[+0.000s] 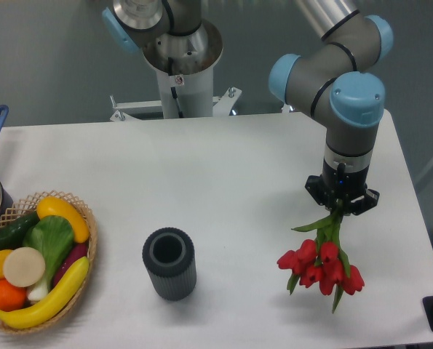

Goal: Insert the flowers into the vase

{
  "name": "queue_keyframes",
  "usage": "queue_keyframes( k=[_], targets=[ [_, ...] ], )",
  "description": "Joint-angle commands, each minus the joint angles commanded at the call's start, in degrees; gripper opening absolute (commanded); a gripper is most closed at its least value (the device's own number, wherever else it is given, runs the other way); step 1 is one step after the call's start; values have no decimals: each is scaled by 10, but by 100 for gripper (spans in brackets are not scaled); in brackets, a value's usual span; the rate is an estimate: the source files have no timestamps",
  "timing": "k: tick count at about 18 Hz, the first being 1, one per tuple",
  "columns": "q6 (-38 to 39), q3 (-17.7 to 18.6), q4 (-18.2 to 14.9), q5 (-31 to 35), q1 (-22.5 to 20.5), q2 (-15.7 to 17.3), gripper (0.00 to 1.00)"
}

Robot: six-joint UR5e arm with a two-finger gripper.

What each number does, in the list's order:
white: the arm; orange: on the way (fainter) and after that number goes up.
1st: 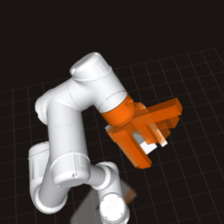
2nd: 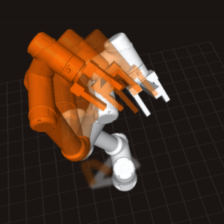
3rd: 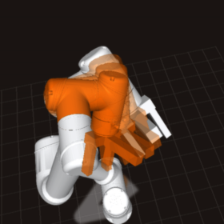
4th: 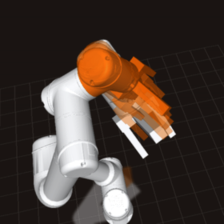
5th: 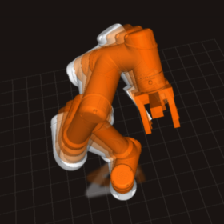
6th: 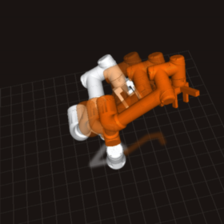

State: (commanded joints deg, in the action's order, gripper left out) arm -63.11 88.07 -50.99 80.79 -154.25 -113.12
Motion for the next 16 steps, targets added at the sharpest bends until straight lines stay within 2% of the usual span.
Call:
queue_keyframes(
  k=[5, 8, 11, 14, 16],
  targets=[
    [84, -23, 31, -95, 22, 12, 2],
    [114, -43, 33, -220, 33, 12, 2],
    [152, -48, 33, -334, 35, 11, 3],
    [159, -53, 35, -406, 45, 13, 3],
    [162, -56, 56, -443, 62, 14, 3]
  ],
)
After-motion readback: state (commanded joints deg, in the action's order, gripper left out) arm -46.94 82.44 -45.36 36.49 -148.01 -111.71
